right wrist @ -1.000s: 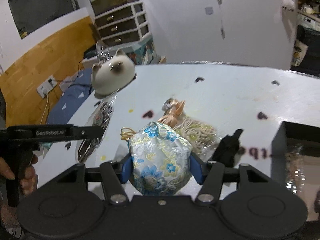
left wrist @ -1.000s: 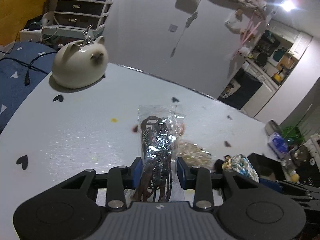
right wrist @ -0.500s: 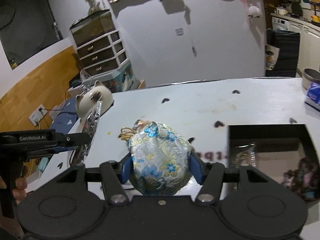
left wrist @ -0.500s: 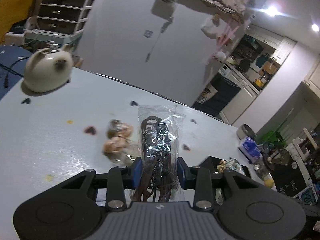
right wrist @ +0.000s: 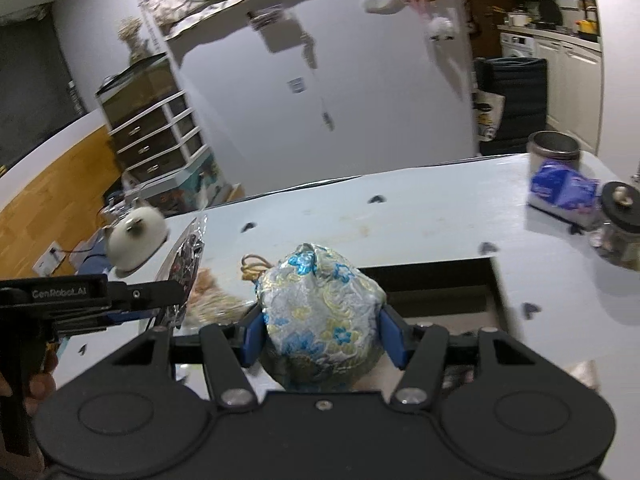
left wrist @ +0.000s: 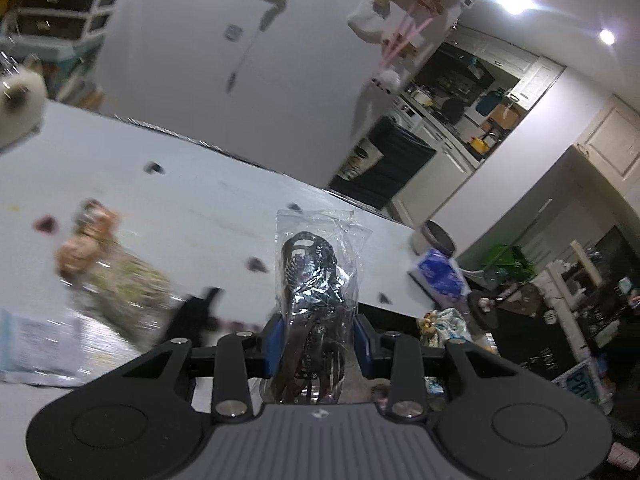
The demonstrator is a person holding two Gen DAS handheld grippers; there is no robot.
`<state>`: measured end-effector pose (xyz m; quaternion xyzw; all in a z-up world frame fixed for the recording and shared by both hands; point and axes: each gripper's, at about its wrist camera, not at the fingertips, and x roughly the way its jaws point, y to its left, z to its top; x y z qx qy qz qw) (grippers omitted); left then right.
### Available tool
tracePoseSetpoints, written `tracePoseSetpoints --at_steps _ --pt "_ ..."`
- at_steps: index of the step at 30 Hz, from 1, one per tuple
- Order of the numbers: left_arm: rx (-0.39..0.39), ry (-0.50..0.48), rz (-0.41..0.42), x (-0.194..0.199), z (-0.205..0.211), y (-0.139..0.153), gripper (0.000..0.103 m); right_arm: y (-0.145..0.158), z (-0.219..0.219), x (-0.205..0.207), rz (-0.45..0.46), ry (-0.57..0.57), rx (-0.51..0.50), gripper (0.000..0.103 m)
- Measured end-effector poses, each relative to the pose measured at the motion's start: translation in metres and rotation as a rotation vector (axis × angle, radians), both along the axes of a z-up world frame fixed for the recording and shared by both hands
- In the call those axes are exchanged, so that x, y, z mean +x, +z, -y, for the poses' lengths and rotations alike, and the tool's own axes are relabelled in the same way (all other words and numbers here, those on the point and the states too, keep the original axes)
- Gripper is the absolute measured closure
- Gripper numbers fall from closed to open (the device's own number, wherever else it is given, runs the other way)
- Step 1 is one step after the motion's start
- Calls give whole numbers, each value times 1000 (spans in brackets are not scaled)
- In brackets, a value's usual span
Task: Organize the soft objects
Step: 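Carry both items over the black box and open the right tool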
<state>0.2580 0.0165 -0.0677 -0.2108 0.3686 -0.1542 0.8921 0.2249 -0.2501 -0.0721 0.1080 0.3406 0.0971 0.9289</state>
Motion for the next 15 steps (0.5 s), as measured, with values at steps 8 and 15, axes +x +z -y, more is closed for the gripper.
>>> tracePoseSetpoints --at_steps 8,15 --pt "-114 -77 -73 30 71 -25 66 -6 65 9 1 -49 -48 43" --pt "-140 -123 -175 51 123 -63 66 -15 97 20 -3 -33 -126 43"
